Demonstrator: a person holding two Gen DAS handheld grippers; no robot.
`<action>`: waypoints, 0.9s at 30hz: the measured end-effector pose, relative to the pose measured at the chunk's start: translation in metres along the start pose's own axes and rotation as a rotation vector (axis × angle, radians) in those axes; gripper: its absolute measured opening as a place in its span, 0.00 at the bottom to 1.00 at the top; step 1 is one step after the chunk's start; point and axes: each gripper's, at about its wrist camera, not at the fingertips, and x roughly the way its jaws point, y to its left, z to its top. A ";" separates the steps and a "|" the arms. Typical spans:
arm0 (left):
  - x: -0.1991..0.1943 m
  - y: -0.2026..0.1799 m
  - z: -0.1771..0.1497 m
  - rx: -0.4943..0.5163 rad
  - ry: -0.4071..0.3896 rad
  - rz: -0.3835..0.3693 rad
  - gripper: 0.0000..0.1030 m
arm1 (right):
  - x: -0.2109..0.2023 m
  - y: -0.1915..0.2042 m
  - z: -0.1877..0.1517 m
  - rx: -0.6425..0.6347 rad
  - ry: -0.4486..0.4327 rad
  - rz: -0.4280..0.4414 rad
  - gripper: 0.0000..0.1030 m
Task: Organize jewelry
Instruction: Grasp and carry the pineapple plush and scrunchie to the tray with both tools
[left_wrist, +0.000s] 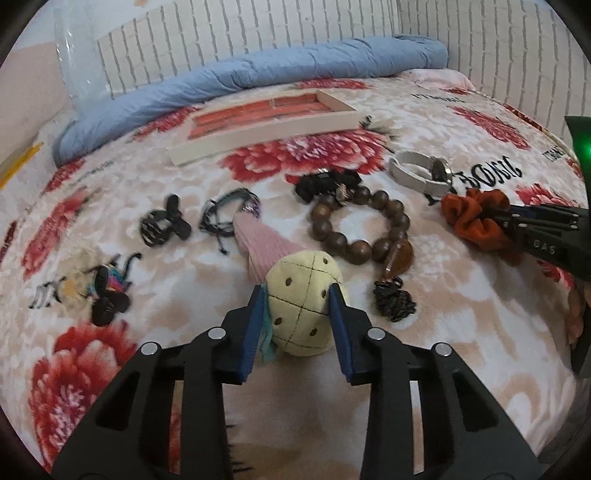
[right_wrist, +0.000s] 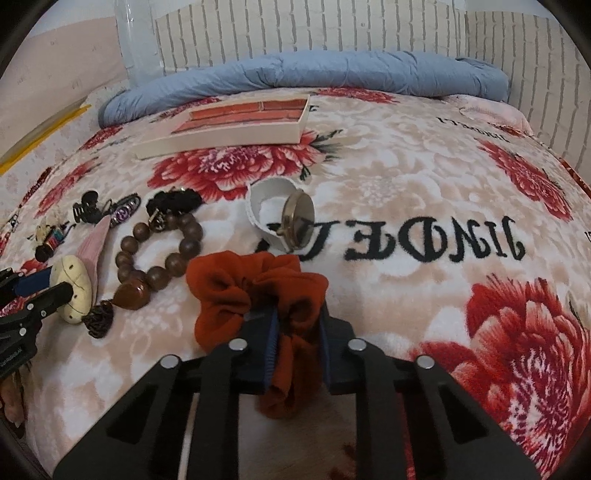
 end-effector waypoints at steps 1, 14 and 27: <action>-0.003 0.003 0.001 -0.004 -0.010 0.005 0.32 | -0.003 0.001 0.001 -0.003 -0.012 0.000 0.17; -0.020 0.043 0.033 -0.079 -0.099 -0.025 0.32 | -0.035 0.000 0.038 0.001 -0.137 0.060 0.16; 0.033 0.105 0.142 -0.130 -0.168 0.017 0.32 | 0.025 0.026 0.172 -0.022 -0.251 0.028 0.16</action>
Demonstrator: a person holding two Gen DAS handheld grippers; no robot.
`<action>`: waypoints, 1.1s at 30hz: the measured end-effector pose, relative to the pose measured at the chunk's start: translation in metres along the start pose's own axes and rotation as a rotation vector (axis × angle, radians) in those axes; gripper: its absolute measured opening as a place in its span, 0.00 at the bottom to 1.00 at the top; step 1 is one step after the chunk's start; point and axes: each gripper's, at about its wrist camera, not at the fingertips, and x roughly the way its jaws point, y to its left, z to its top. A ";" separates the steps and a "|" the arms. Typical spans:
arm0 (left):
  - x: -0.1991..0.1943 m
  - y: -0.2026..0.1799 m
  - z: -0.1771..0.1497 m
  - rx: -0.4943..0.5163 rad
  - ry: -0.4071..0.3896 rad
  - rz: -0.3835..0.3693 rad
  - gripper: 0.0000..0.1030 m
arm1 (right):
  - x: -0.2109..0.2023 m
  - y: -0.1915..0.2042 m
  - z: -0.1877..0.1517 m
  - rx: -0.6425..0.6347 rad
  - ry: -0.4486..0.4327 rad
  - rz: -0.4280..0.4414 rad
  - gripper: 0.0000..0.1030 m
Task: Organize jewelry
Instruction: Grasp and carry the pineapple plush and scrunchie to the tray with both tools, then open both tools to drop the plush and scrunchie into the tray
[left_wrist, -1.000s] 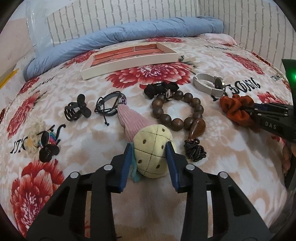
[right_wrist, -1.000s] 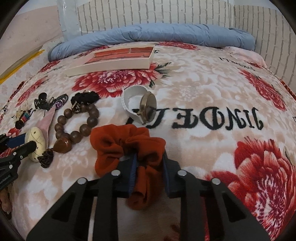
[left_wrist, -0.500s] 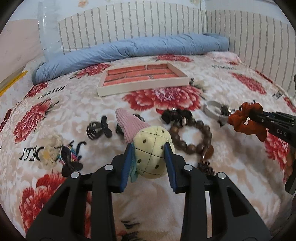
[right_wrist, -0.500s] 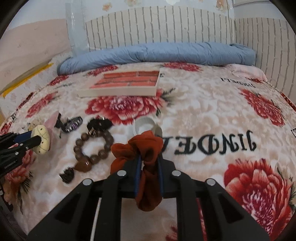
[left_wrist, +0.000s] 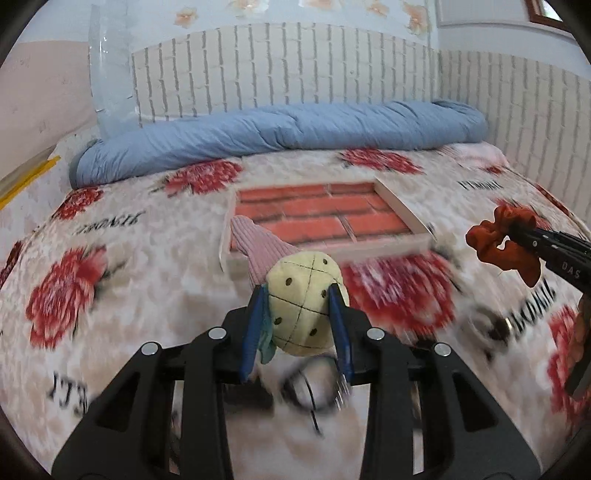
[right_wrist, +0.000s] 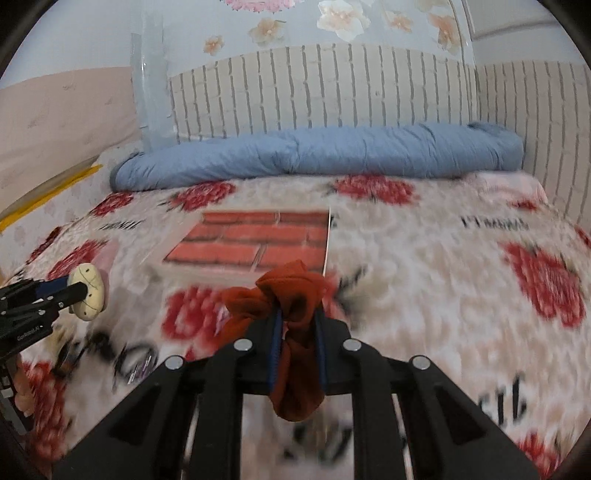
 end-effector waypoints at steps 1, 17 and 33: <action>0.013 0.003 0.014 -0.002 0.001 0.003 0.32 | 0.014 0.002 0.011 0.001 -0.001 -0.006 0.16; 0.231 0.014 0.127 0.001 0.154 0.093 0.33 | 0.225 0.020 0.089 0.027 0.154 -0.059 0.15; 0.323 0.021 0.142 -0.023 0.332 0.099 0.41 | 0.312 0.009 0.092 -0.002 0.347 -0.116 0.19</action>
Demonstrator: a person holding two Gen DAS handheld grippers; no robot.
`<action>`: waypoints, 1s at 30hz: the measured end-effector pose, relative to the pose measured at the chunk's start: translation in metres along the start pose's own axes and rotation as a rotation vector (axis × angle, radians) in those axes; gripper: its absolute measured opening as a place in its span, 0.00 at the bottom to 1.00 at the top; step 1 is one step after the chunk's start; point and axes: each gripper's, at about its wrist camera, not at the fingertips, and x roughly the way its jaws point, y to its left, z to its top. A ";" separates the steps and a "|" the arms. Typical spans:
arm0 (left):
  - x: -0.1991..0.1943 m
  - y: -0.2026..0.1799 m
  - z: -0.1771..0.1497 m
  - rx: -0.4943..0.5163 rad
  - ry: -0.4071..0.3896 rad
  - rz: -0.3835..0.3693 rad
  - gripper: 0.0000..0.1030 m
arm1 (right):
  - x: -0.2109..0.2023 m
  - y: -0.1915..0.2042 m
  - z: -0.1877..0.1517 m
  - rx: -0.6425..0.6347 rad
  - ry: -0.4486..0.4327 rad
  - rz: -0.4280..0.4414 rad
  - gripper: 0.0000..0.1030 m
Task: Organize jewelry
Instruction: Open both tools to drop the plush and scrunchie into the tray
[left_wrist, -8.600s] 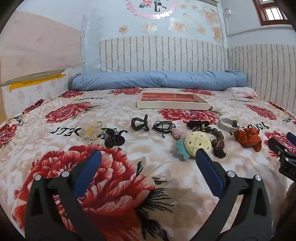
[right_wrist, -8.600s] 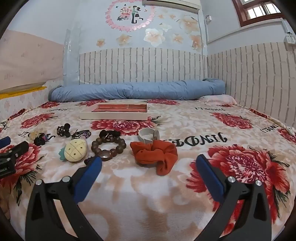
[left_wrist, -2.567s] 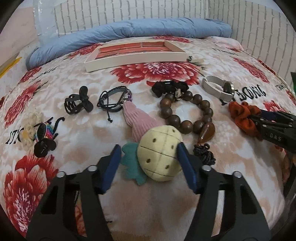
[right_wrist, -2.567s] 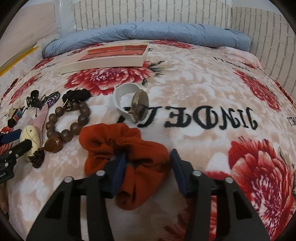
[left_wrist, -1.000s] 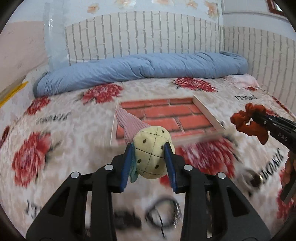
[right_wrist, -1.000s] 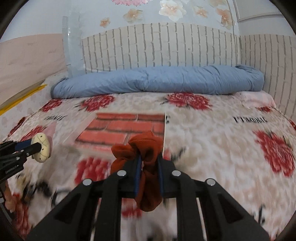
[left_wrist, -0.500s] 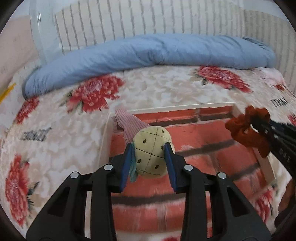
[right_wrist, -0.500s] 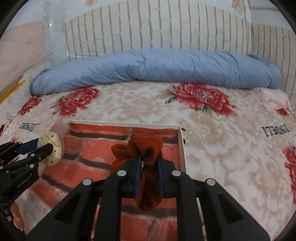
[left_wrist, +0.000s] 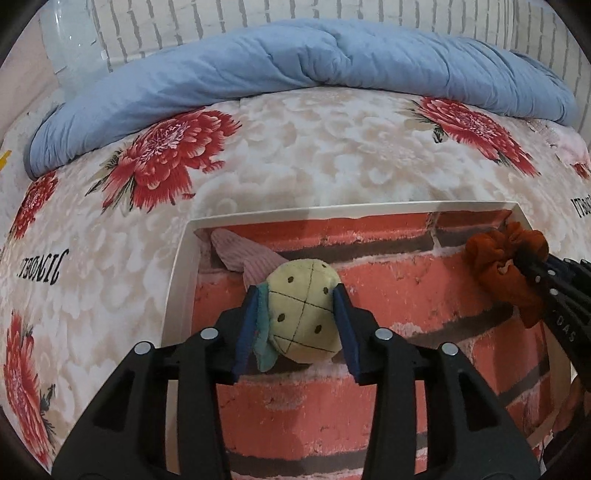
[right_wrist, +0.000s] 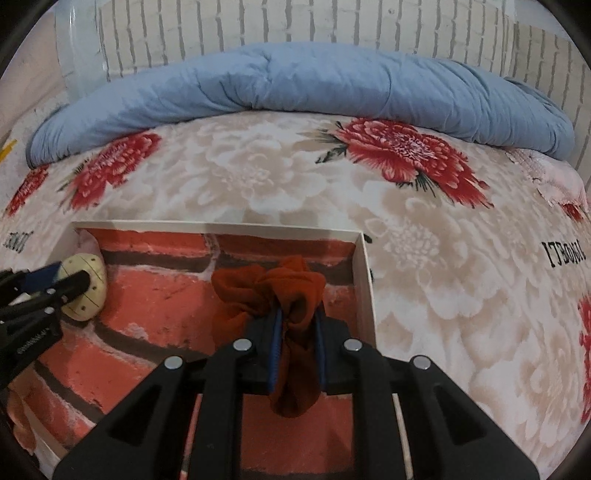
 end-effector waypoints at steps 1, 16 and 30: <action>0.001 -0.001 0.000 0.002 0.001 0.005 0.42 | 0.000 0.001 0.000 -0.005 0.000 -0.001 0.19; -0.099 0.017 -0.019 -0.003 -0.146 -0.023 0.94 | -0.113 -0.016 -0.011 -0.038 -0.155 0.138 0.88; -0.193 0.068 -0.071 -0.035 -0.181 0.013 0.95 | -0.198 -0.034 -0.051 -0.011 -0.216 0.055 0.95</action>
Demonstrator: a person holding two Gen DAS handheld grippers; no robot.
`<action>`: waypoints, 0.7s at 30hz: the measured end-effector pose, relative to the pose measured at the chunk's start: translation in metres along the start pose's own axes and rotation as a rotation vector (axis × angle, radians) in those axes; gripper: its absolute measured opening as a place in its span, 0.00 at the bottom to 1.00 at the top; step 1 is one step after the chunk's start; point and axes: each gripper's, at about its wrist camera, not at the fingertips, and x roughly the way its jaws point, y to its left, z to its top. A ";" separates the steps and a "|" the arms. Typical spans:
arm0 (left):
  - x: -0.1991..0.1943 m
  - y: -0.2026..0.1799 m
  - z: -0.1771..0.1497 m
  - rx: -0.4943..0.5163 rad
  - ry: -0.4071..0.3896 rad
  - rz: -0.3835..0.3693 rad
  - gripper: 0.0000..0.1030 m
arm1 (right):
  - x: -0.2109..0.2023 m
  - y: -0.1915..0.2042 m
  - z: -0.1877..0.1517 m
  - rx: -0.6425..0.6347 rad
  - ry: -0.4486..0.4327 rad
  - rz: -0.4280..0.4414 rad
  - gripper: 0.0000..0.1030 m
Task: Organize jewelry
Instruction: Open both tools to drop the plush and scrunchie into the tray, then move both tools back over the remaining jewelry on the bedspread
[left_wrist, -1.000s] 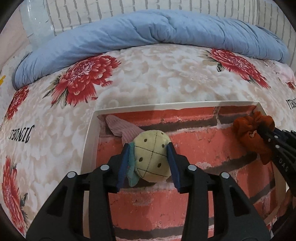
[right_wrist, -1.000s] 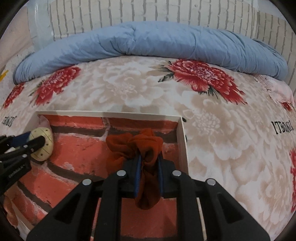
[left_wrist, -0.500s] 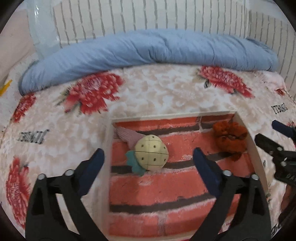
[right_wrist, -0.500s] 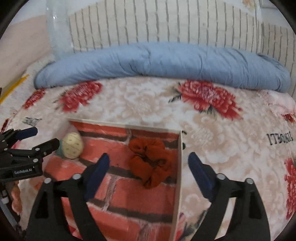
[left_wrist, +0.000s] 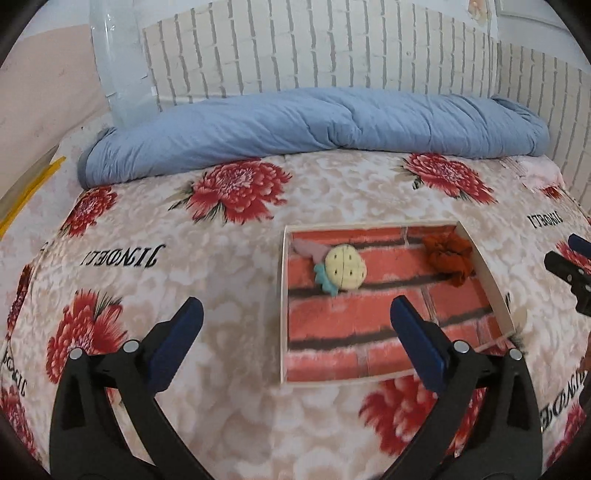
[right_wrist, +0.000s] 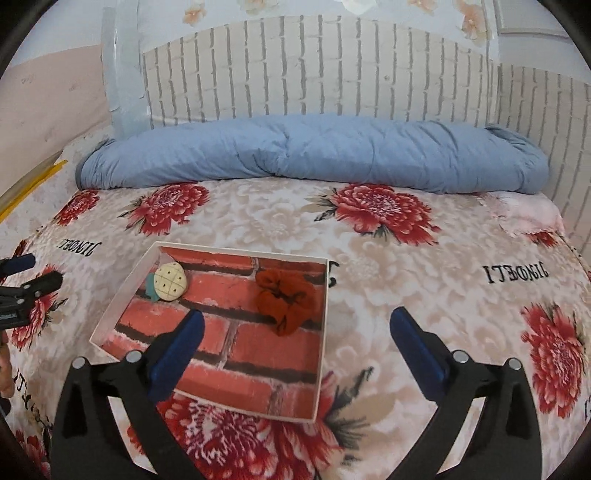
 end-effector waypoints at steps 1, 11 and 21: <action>-0.006 0.002 -0.004 -0.002 -0.006 -0.002 0.95 | -0.003 -0.002 -0.002 0.003 0.000 -0.006 0.96; -0.051 0.019 -0.045 -0.014 -0.017 0.016 0.95 | -0.035 -0.015 -0.041 0.054 -0.006 -0.117 0.96; -0.091 0.040 -0.089 -0.029 -0.113 0.044 0.95 | -0.073 -0.005 -0.082 0.050 -0.024 -0.160 0.96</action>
